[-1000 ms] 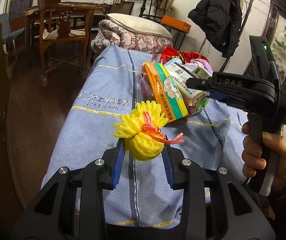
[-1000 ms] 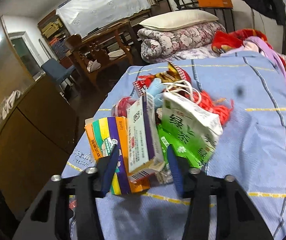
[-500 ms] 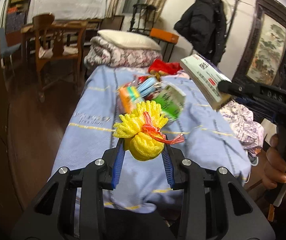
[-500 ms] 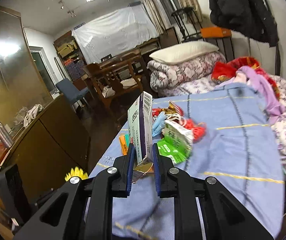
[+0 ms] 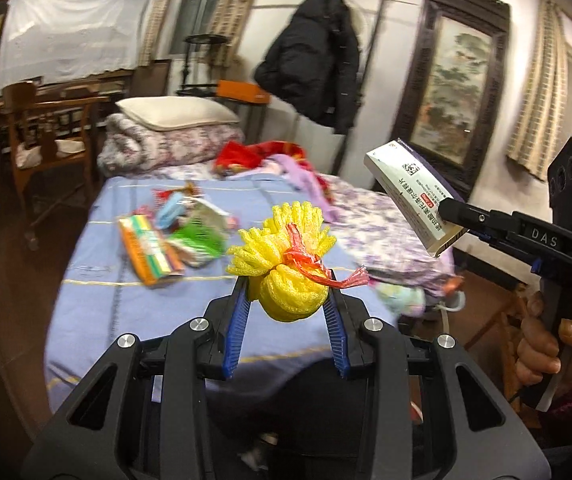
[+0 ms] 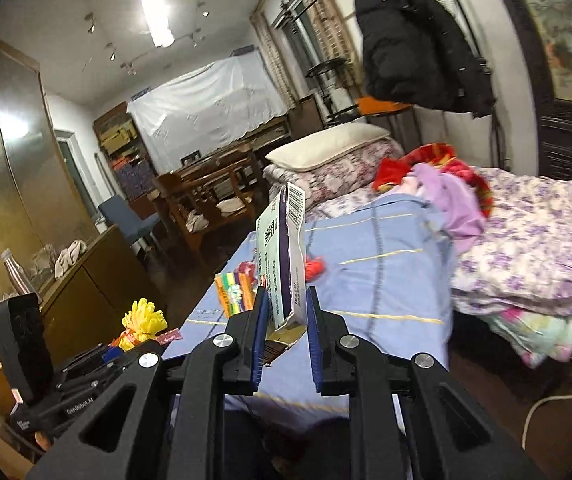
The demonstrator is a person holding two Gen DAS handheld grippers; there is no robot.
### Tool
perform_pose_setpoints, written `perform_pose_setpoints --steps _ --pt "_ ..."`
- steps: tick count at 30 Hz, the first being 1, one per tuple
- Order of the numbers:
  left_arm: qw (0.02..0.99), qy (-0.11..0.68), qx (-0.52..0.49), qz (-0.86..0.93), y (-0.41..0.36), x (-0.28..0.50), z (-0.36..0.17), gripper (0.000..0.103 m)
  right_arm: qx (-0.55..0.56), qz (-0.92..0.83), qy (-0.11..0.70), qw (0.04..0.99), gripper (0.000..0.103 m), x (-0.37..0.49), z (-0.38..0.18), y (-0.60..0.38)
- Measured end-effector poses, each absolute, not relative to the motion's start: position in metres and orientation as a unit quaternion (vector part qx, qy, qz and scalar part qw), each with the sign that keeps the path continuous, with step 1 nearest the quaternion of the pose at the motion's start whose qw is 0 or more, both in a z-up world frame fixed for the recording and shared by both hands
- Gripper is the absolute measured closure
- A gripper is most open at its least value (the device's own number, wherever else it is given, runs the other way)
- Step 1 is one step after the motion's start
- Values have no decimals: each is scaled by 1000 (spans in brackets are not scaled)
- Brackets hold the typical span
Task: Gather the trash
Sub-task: 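Carry the carton to the red wastebasket and open the right tool while the left tool carries the net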
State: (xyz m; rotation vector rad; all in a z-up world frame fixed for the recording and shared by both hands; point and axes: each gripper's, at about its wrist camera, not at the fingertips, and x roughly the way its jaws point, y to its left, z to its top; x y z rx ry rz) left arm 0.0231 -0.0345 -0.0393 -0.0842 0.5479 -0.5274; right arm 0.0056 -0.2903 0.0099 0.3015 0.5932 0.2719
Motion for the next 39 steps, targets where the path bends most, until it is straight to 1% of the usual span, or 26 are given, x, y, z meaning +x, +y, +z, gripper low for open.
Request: perform_pose_setpoints --steps 4,7,13,18,24,28,33,37,39 --pt "918 264 -23 -293 -63 0 -32 66 148 110 294 938 83 -38 18 -330" --pt "909 267 -7 -319 -85 -14 -32 66 155 89 303 936 83 -61 12 -358" --pt "892 288 28 -346 -129 -24 -40 66 194 49 336 920 83 -74 -13 -415" --pt "877 306 56 -366 -166 -21 -50 65 198 17 357 913 83 -81 -41 -441" --pt "860 336 89 -374 -200 -15 -76 65 212 -21 403 890 81 -87 -101 -471" --pt "848 361 98 -376 -217 -4 -94 65 247 -30 453 856 81 -86 -158 -492" --pt "833 387 113 -380 -234 6 -116 65 282 -46 489 824 81 -84 -211 -506" --pt "820 408 122 -382 -248 13 -132 65 307 -63 523 793 78 -84 -254 -516" --pt "815 416 128 -383 -255 15 -138 65 317 -70 540 776 73 -83 -274 -519"
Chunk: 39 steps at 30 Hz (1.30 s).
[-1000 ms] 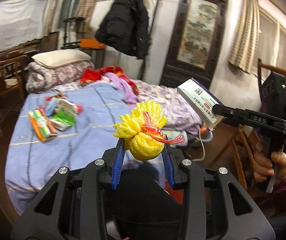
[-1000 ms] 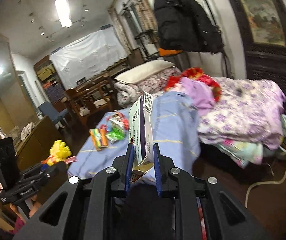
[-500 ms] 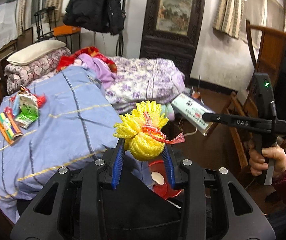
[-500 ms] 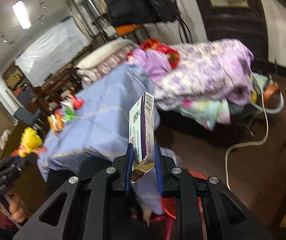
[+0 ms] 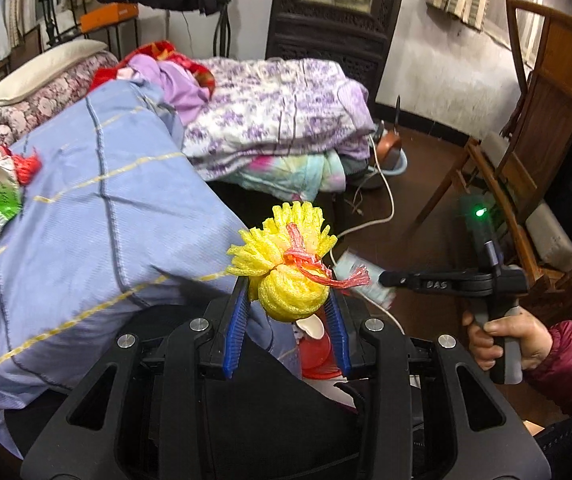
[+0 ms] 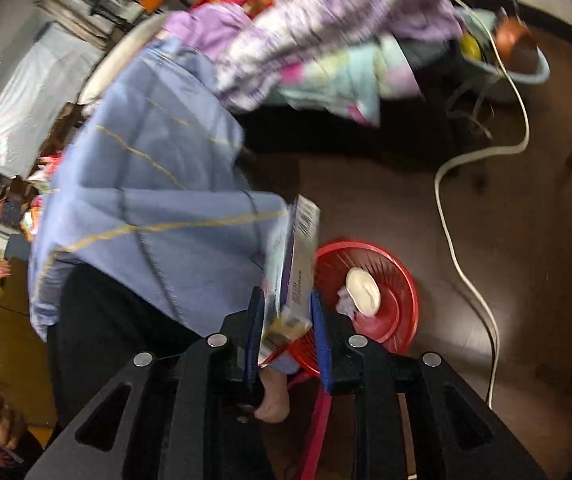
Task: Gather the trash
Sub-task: 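Carry the carton to the red wastebasket and open the right tool while the left tool carries the net, then open the left tool over the red wastebasket to drop the yellow net, then move both open tools back over the trash on the bed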
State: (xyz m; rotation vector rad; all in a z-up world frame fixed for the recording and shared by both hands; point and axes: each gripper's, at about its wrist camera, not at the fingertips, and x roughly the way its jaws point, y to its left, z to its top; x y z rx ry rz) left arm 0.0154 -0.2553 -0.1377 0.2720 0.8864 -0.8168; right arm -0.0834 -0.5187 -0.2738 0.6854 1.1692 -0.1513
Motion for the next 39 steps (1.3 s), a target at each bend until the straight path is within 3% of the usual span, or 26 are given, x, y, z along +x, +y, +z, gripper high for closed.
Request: perform_pose_setpoints --steps 2,4,9,17,23,25,28,39 --pt "810 423 136 -384 -263 16 -143 65 332 -69 555 760 56 -83 -289 -520" --pt "806 427 142 -385 -269 17 -148 65 346 -66 558 751 50 -85 -299 -521" --pt "790 440 160 -395 -289 18 -158 65 360 -72 526 767 50 -91 -288 -534" --pt "744 468 207 -429 -342 9 -191 65 345 -83 426 832 43 -105 -220 -556" --pt "717 482 234 -446 -372 2 -213 45 314 -83 401 857 42 -113 -197 -557" --pt "716 483 235 -446 -374 2 -215 32 311 -82 401 858 42 -114 -197 -557" --pt "717 485 234 -443 -374 4 -217 27 316 -80 402 856 42 -114 -201 -558" --pt "738 486 203 -422 -356 21 -205 27 310 -85 405 856 42 -112 -201 -553"
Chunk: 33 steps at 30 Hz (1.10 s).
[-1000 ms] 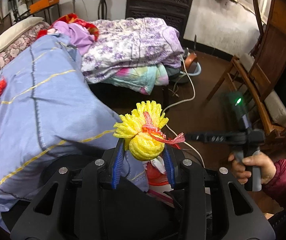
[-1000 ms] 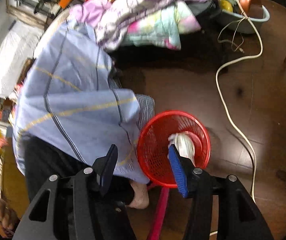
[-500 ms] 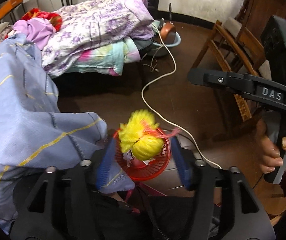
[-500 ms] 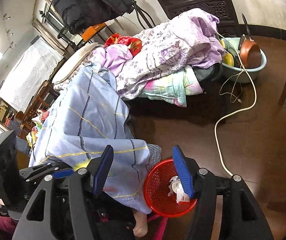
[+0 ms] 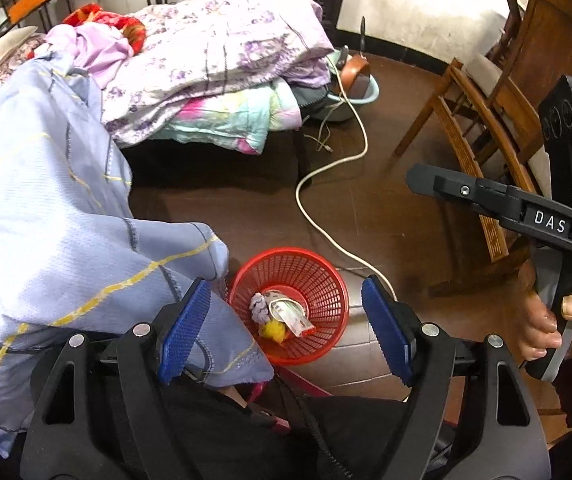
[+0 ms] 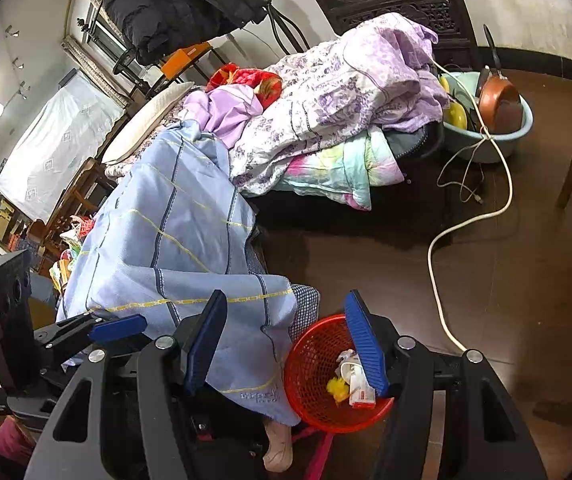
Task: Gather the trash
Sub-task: 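Move both open tools back over the trash on the bed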
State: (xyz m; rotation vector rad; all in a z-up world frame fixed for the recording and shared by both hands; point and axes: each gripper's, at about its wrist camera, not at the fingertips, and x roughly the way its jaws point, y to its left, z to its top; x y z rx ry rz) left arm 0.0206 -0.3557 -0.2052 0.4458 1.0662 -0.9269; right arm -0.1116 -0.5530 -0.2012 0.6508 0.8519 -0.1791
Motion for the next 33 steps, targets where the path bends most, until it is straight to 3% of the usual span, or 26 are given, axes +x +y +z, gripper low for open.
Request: perform_pose_setpoints --steps 9,20,33 --pt "769 460 174 -408 -330 24 -178 24 274 -74 397 873 40 -104 -176 -533" --pt "807 424 135 -388 -287 23 -145 20 234 -59 383 892 22 -96 -140 -499" --pt "856 408 62 -311 -197 49 -130 12 198 -7 372 907 19 -69 -111 -432"
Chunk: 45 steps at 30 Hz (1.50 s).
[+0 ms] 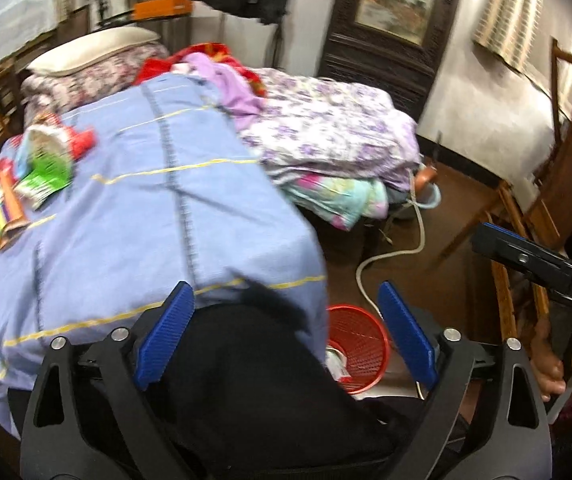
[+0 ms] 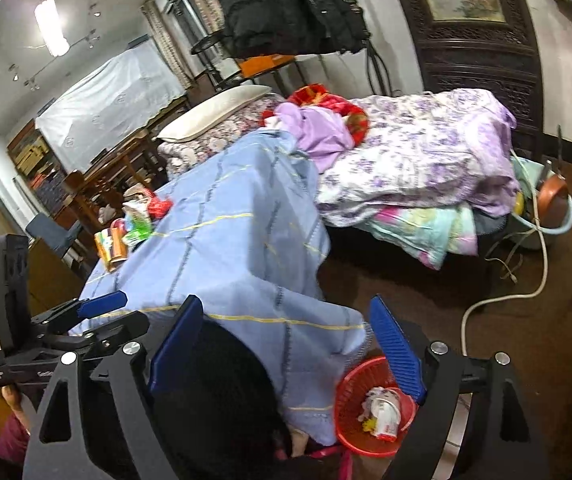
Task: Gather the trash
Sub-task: 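Move both open tools back over the trash on the bed, then grasp the orange-green printed box with the left tool while the right tool grasps the green tea carton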
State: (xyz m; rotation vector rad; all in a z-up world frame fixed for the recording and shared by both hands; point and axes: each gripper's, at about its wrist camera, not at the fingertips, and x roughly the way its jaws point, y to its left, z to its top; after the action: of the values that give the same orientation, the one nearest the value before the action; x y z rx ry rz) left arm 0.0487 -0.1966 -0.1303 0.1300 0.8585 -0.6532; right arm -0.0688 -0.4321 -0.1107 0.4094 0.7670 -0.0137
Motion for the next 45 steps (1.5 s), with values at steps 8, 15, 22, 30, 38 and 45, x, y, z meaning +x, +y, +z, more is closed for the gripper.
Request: perform_pose_setpoints --steps 8,15,22,30,38,45 --pt "868 432 2 -247 -130 81 -147 11 196 40 384 901 19 -34 -111 -378" --pt "876 447 -39 -178 -79 120 -159 11 188 57 409 891 19 -1 -122 -342" --pt "885 441 -102 -107 -15 177 -156 11 177 48 425 886 19 27 -133 -328" --pt "890 437 -120 -48 20 230 -153 11 178 44 438 880 19 47 -141 -322" --pt "887 448 -111 -26 25 259 -166 33 178 22 441 879 19 50 -141 -324" --pt "891 427 -105 -111 29 206 -162 44 170 39 450 876 19 67 -144 -306"
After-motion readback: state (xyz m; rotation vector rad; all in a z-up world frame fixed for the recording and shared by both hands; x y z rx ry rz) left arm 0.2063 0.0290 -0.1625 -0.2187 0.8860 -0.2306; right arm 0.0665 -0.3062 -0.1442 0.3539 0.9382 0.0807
